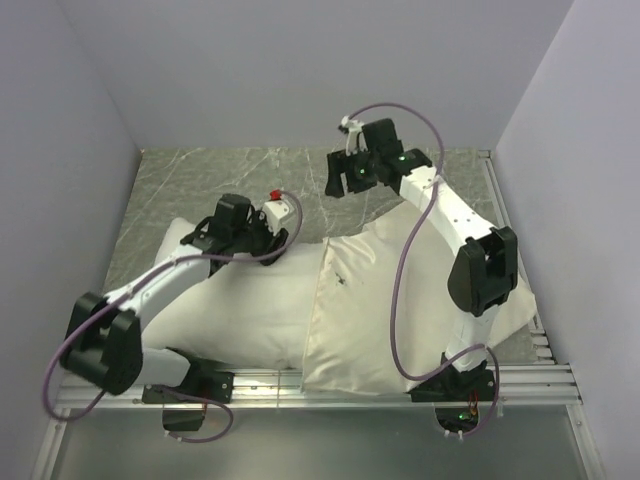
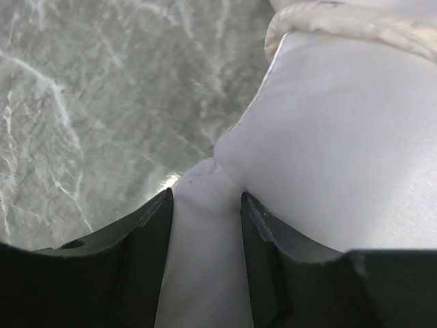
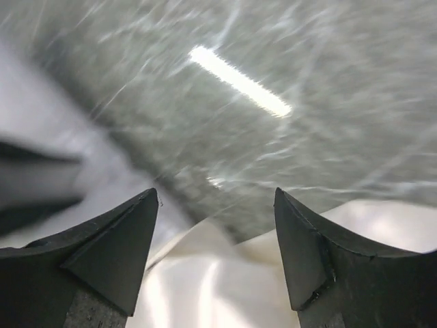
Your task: Put the pillow into the pillowcase
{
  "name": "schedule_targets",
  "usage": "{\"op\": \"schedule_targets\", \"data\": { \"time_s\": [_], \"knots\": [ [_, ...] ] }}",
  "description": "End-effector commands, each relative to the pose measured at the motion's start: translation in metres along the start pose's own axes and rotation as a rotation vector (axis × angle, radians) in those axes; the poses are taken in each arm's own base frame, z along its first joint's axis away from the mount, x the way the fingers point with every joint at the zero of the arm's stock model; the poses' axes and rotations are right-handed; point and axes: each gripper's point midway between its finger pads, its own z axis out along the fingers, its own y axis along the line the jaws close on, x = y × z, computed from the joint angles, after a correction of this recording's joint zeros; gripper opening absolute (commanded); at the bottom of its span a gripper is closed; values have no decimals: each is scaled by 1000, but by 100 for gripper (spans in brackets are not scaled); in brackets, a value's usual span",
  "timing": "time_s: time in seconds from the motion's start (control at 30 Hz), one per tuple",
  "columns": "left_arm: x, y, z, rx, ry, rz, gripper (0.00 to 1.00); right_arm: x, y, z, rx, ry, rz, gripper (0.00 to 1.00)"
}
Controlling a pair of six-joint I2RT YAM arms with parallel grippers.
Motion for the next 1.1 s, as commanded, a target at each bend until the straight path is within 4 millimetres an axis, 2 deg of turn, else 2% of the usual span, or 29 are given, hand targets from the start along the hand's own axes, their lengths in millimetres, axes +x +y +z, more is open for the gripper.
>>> {"op": "schedule_targets", "data": {
  "time_s": [0.0, 0.07, 0.2, 0.27, 0.47, 0.57, 0.6, 0.67, 0.73, 0.77, 0.8, 0.9, 1.0, 1.07],
  "knots": [
    [9, -28, -11, -10, -8, 87, 51, -6, -28, -19, 138, 29, 10, 76],
    [6, -26, -14, -31, -25, 106, 52, 21, -30, -7, 124, 129, 42, 77],
    [2, -25, -17, -42, -23, 121, 53, 70, -11, 4, 1, 299, 141, 81],
    [-2, -25, -20, -49, -35, 131, 54, 86, 1, 4, -57, 356, 186, 82],
    [2, -29, -22, -46, -32, 146, 57, 115, 34, -2, -190, 477, 255, 81],
    [2, -29, -22, -48, -36, 144, 57, 123, 57, -2, -283, 523, 278, 73],
    [3, -30, -22, -48, -36, 139, 56, 122, 65, -2, -313, 525, 281, 62],
    [4, -30, -20, -46, -31, 126, 55, 112, 75, 0, -350, 498, 287, 48],
    [3, -33, -19, -37, -37, 118, 52, 88, 89, 0, -409, 432, 269, 20],
    [1, -33, -19, -35, -42, 113, 50, 83, 90, 1, -411, 413, 269, 20],
    [-1, -35, -19, -31, -47, 112, 46, 73, 95, 1, -432, 385, 265, 3],
    [-9, -37, -18, -19, -73, 95, 38, 47, 107, 3, -468, 306, 257, 0],
    [-26, -37, -18, -18, -117, 85, 25, 22, 118, 3, -498, 236, 245, 0],
    [-33, -36, -15, -12, -135, 75, 22, 3, 128, 3, -514, 185, 238, 0]
  ]
}}
